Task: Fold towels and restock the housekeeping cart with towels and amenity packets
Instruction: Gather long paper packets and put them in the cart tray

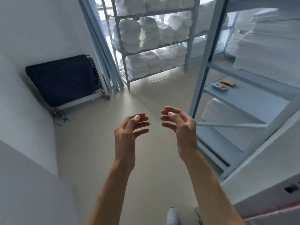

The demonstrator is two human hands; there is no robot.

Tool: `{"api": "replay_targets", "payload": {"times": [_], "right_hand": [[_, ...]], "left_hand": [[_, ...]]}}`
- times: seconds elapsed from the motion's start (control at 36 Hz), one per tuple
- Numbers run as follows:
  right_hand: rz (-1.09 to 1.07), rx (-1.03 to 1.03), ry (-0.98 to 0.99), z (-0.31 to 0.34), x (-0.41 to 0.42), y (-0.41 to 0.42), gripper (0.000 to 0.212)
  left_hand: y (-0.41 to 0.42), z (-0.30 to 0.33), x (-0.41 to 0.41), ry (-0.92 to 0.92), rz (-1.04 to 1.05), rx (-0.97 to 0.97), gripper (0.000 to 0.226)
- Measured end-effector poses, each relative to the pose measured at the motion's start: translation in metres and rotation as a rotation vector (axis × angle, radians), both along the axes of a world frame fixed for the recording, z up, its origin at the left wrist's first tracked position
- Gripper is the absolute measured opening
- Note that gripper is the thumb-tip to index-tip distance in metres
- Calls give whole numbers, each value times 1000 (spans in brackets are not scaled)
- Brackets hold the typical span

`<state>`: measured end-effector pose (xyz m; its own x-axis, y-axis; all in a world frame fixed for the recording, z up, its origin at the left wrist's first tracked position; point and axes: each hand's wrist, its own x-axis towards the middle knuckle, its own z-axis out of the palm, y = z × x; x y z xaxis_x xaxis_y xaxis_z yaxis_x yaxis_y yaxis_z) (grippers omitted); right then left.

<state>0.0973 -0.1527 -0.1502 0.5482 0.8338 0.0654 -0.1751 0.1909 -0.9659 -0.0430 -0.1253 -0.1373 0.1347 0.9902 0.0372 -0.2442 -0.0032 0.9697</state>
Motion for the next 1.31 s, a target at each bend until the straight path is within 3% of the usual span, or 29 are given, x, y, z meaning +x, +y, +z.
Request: {"api": "replay_targets", "payload": {"times": [0.28,0.53,0.72,0.94,1.31], "right_hand": [[71,2,27,26,103,187,20],[60,-68,9,0,157,325,21],[-22,-96,-10,-9,189,462,20],[-180,-76,6,15,237,600,18],[-440,-70,87,-4,355,733,19]], "left_hand": [[182,30,95,-112,130,-32,32],[328,1,141,-146,167,-94,27],[472,-18,187,-164,29,-120,26],[636,4,251,-153,-203,-126,28],[780,-8,395,-17,-488,-49,20]]}}
